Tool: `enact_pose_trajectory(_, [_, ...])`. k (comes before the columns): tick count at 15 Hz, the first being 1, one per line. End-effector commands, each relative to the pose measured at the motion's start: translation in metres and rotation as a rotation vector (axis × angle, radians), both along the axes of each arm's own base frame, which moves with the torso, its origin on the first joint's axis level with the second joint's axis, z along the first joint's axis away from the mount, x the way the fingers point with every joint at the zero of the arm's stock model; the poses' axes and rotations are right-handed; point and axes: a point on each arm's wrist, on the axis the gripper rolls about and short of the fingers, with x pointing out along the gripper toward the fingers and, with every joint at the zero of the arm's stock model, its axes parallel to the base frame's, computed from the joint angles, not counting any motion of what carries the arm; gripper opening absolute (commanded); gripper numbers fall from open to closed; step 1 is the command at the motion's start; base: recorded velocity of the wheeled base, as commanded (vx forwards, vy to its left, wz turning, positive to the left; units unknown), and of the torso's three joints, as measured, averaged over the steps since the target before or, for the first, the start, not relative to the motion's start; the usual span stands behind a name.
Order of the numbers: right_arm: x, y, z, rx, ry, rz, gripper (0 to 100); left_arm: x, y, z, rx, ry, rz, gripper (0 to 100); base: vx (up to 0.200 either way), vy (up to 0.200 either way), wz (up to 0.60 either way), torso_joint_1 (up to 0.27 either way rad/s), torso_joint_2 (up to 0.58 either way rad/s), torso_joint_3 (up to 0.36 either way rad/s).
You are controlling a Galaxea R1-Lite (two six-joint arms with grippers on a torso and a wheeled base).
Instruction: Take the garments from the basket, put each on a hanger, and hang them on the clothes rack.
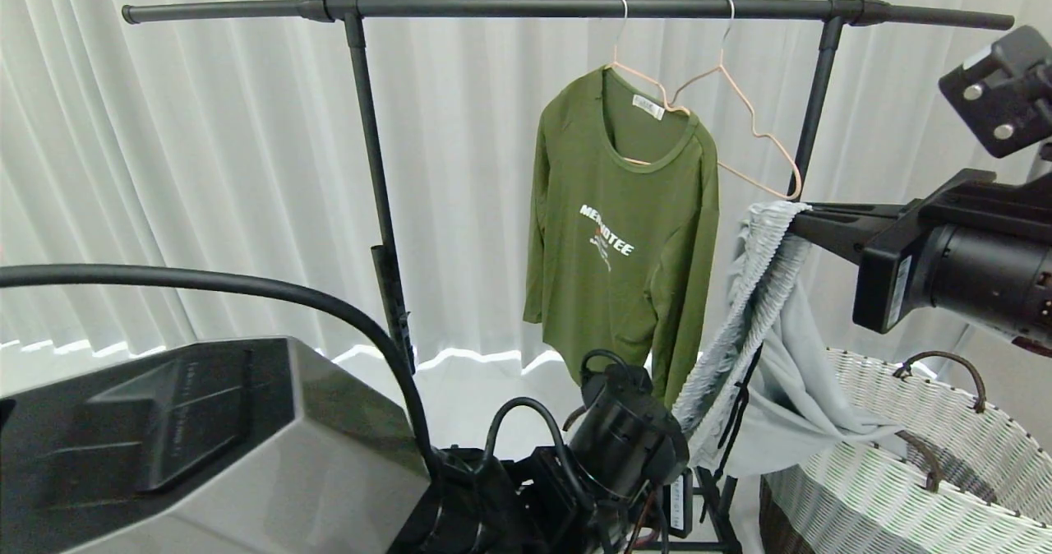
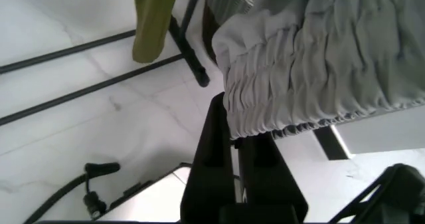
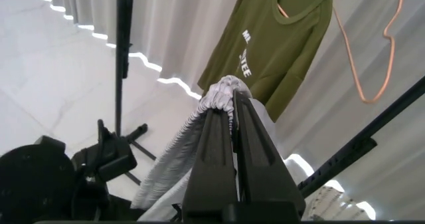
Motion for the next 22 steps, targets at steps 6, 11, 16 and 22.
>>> enact_pose_trajectory(6, [0.010, -0.006, -0.006, -0.007, 0.026, 0.013, 0, -0.027, 0.129, 0.154, 0.091, -0.208, 0.136, 0, 0.000, 0.000, 0.00, 0.000, 0.00, 0.000])
enact_pose_trajectory(11, [0.013, -0.027, 0.006, -0.061, 0.009, -0.029, 0, -0.041, 0.151, 0.231, 0.105, -0.460, 0.216, 0, 0.000, 0.000, 0.00, 0.000, 0.00, 0.000])
enact_pose_trajectory(16, [0.000, -0.036, 0.051, -0.045, -0.051, -0.025, 0, -0.056, 0.164, 0.291, 0.091, -0.530, 0.197, 0, 0.000, 0.000, 0.00, 0.000, 0.00, 0.000])
enact_pose_trajectory(22, [-0.029, -0.042, 0.099, -0.057, -0.042, 0.054, 0, -0.076, 0.163, 0.301, 0.056, -0.581, 0.103, 0, 0.000, 0.000, 0.00, 0.000, 0.00, 0.000])
